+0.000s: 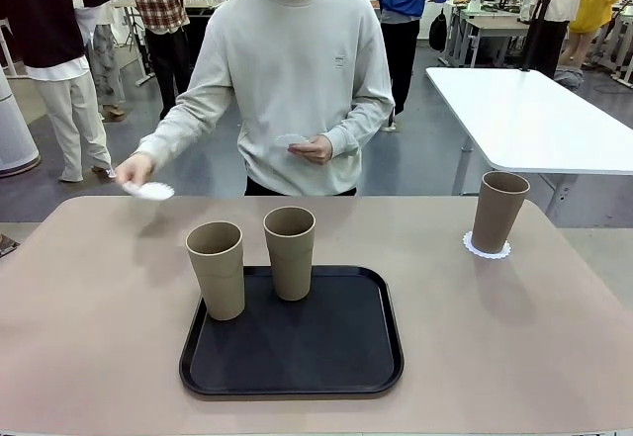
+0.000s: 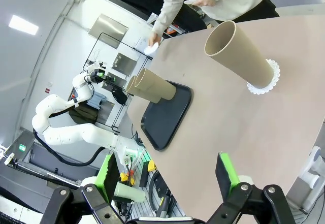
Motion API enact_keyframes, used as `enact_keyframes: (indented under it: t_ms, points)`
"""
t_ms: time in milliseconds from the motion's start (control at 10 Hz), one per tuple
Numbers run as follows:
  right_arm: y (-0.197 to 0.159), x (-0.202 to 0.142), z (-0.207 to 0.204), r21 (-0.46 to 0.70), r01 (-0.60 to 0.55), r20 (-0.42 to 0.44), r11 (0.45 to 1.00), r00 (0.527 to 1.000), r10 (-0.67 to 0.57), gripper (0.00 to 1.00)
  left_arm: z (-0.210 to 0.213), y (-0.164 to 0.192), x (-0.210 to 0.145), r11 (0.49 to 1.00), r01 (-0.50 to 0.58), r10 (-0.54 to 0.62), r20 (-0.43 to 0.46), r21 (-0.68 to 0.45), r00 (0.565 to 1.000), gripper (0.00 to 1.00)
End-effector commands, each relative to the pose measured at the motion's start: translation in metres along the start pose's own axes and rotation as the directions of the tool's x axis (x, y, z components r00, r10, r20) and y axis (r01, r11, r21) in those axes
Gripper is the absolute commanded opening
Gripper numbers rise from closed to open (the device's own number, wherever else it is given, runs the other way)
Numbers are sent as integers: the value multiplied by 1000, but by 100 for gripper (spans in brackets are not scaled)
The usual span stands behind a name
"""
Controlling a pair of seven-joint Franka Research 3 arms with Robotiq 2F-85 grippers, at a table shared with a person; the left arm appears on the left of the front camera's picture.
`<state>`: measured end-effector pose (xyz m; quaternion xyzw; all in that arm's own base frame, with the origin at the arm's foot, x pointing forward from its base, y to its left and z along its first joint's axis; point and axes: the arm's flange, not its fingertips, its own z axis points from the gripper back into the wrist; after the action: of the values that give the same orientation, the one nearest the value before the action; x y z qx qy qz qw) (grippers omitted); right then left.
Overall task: Place coasters on the table and set cups on them.
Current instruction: Take one Reusable plastic cup from the Flat Tray and place it on a coaster set by the human.
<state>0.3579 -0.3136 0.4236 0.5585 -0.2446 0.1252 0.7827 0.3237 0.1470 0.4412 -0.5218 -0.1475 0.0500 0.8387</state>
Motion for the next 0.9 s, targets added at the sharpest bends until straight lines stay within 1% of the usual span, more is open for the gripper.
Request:
enact_keyframes:
  t_ms: [0,800]
  points:
    - [-1,-2,-1,2,10,3,1000,1000,-10,100,1,1,-1,1000,13,-12,3,-8,1000,100]
    - [-1,-2,-1,2,10,3,1000,1000,-10,100,1,1,-1,1000,13,-12,3,-8,1000,100]
